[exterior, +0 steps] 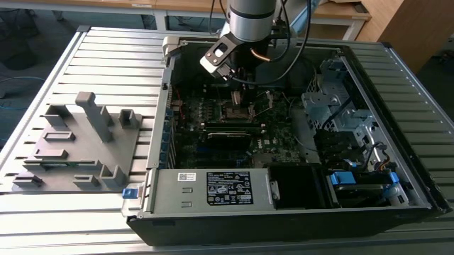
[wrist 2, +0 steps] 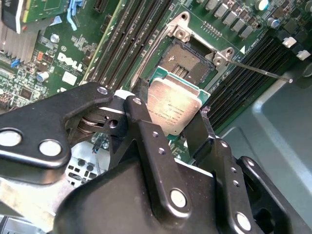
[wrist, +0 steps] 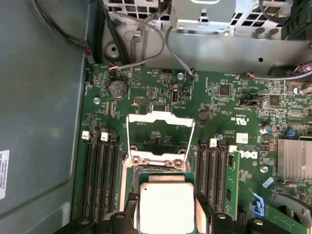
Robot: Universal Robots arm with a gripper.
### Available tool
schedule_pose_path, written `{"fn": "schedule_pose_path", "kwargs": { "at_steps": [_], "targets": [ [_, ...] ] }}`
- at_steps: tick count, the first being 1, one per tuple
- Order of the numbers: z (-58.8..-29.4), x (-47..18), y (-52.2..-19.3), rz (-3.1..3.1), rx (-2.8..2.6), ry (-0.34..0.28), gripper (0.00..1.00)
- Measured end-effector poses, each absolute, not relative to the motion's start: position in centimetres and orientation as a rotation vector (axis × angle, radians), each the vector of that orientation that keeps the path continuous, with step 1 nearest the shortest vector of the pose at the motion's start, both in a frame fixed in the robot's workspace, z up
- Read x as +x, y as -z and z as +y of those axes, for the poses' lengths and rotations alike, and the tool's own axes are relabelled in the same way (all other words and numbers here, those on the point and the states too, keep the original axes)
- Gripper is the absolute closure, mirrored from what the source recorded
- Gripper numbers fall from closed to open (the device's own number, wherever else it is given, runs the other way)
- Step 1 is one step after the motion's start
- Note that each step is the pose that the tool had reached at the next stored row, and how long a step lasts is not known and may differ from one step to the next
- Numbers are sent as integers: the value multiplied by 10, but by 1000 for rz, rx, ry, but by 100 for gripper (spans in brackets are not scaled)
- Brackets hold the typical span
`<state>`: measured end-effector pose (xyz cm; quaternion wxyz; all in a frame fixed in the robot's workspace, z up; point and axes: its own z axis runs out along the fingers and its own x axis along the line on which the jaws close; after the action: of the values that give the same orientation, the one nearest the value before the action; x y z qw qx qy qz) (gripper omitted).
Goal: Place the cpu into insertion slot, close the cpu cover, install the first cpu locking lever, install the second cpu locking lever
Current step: 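Place the cpu into insertion slot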
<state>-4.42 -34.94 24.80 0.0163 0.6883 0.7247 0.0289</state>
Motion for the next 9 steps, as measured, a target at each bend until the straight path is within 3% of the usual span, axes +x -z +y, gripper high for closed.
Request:
{"fn": "schedule_pose_path", "kwargs": {
  "at_steps": [9],
  "targets": [
    [-348,-45,-244,2253,2140,-90,46]
  ]
}}
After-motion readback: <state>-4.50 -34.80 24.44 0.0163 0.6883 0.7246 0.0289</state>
